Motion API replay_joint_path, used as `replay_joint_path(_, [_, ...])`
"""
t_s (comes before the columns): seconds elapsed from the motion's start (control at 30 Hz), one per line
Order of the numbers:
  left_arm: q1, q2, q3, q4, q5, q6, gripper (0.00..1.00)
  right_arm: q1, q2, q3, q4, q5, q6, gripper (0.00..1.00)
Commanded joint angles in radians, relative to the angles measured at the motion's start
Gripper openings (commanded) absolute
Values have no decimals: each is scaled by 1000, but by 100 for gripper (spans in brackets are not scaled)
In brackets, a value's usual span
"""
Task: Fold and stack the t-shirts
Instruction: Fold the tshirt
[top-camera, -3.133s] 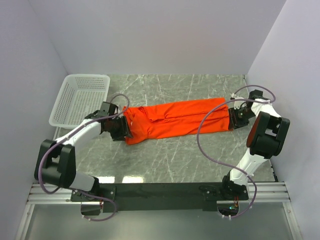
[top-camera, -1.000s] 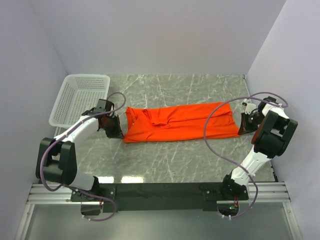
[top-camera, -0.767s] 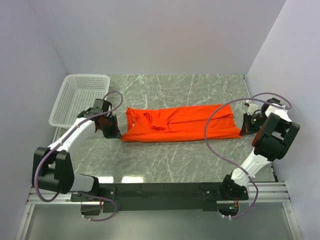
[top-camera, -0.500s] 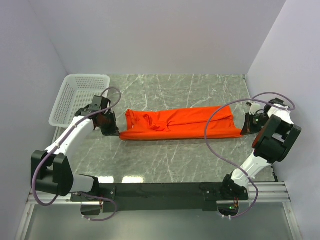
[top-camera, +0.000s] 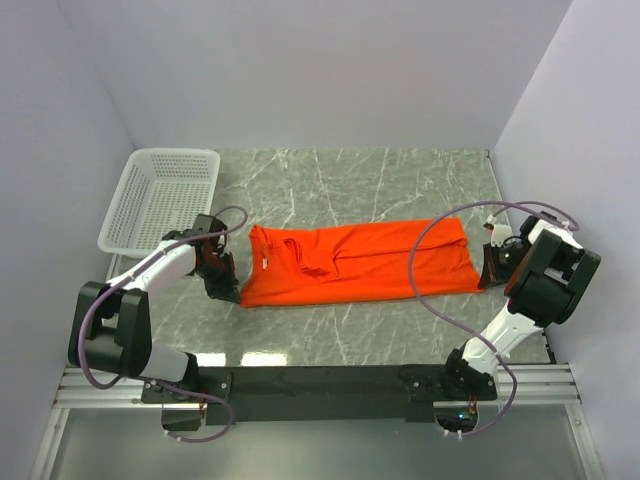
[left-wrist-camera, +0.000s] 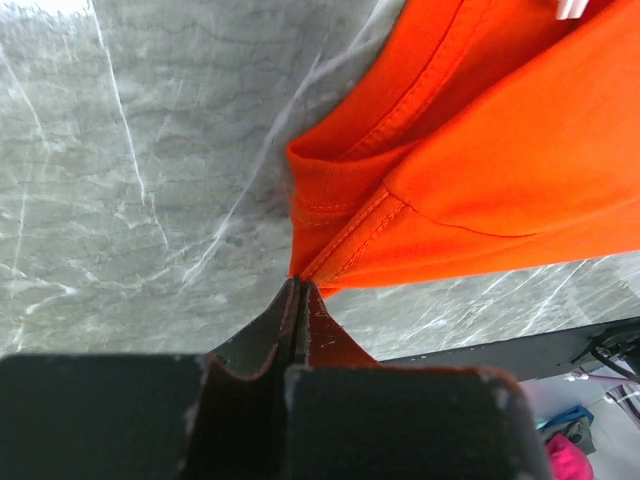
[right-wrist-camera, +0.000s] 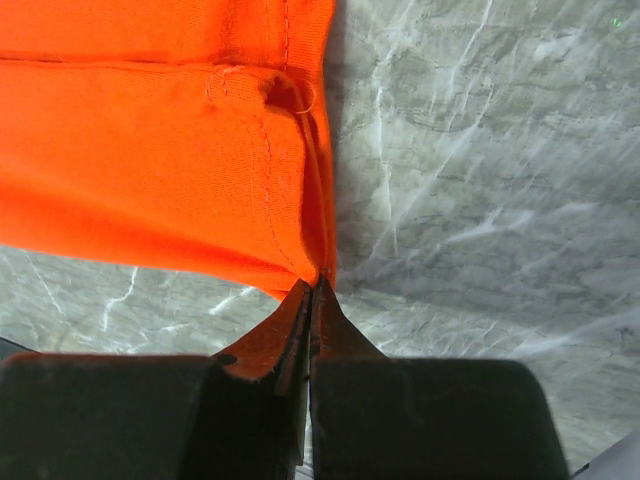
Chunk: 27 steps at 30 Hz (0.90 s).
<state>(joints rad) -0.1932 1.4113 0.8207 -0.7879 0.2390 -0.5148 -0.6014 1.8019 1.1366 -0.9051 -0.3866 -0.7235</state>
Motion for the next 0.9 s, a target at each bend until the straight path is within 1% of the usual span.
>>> replay_joint_path(0.0, [8, -8, -17, -2, -10, -10, 1, -15, -35, -5, 48, 57, -34, 0])
replay_joint_path(0.17, [8, -12, -28, -7, -20, -11, 1, -15, -42, -18, 51, 78, -42, 0])
replay_joint_path(0.2, [8, -14, -28, -10, -21, -14, 1, -14, -45, -20, 48, 77, -47, 1])
replay_joint_path(0.23, [8, -15, -26, -14, -20, -16, 2, -14, -47, -21, 43, 78, -48, 4])
replay_joint_path(0.27, [8, -20, -23, -20, -27, -17, 6, -15, -50, -21, 37, 78, -51, 8])
replay_joint_path(0.3, [8, -25, -20, -31, -33, -24, 17, -15, -62, -15, 31, 78, -56, 19])
replay_joint_path(0.37, [8, -57, 12, -50, -52, -31, 34, -15, -87, -9, 26, 83, -57, 33])
replay_joint_path(0.4, [8, -72, 29, -71, -75, -42, 45, -14, -113, 5, 28, 84, -56, 42])
replay_joint_path(0.5, [8, -118, 112, -86, -101, -47, 54, -5, -147, 60, 12, 87, -51, 52])
replay_joint_path(0.53, [8, -124, 151, -85, -101, -45, 55, 14, -153, 72, 8, 89, -48, 52])
replay_joint_path(0.6, [8, -133, 179, -65, -99, -31, 55, 38, -154, 106, -6, 83, -45, 54])
replay_joint_path(0.7, [8, -126, 210, -19, -87, -18, 55, 110, -168, 124, -20, 68, -50, 54])
replay_joint_path(0.8, [8, -132, 212, 44, -53, -21, 55, 239, -203, 112, -6, 26, -91, 54])
replay_joint_path(0.83, [8, -143, 198, 62, -44, -24, 55, 277, -213, 109, -15, -39, -109, 54])
replay_joint_path(0.87, [8, -150, 187, 102, -41, -31, 55, 375, -222, 104, -18, -82, -128, 54])
